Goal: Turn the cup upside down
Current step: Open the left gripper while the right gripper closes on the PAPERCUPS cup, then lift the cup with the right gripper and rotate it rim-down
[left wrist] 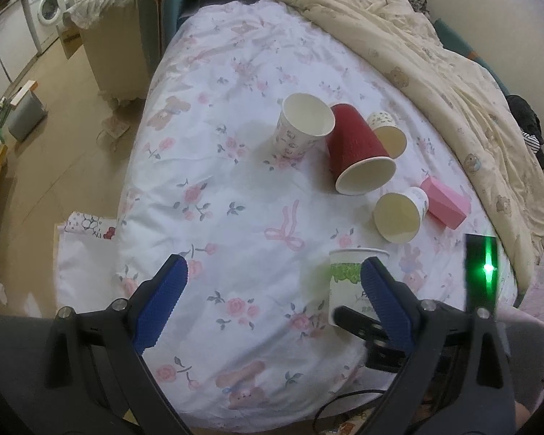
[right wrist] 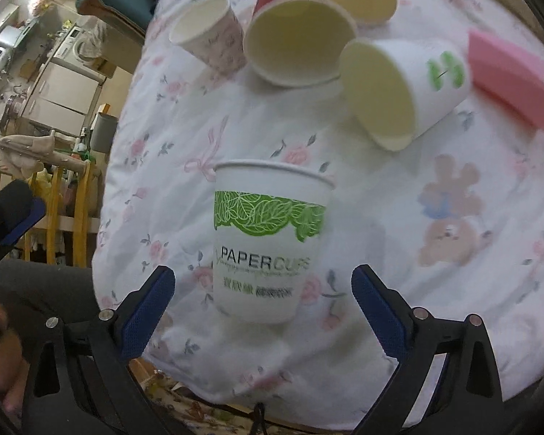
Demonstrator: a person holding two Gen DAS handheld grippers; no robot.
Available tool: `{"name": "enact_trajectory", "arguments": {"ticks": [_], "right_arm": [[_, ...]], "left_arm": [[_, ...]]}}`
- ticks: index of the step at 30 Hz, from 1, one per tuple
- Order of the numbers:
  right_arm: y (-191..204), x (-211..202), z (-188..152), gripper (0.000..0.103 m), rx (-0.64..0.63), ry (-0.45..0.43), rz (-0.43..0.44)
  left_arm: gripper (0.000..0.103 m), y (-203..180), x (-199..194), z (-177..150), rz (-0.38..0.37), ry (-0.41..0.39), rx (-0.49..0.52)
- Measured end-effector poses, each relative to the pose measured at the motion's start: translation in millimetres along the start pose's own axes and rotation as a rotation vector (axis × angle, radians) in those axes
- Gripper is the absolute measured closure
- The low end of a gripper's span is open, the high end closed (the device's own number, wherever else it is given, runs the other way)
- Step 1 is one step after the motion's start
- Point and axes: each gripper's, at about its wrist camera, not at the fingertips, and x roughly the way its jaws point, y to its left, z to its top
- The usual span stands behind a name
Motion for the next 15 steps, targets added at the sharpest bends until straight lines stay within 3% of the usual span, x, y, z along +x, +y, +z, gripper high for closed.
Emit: {"name": "enact_trajectory", "arguments": {"ticks": [6, 9, 15], "right_arm": [[-0.8, 21.6, -0.4, 0.022, 0.015, 0.055, -0.045], [-0.5, 18.9, -2.2, 0.043, -0.002, 0.050, -0.061], [-3.9, -6.8, -5.2, 0.044, -0.019, 0.040, -0.047]], "left_arm": [[0.008, -0.1, 0.0, -1.4, -0.007, 0.006, -0.001], [0.008, 0.0, 0.1, -1.0, 0.000, 0.004, 0.003], [0.008, -0.5, 0.4, -0.1, -0.006, 0.006, 0.002]]}}
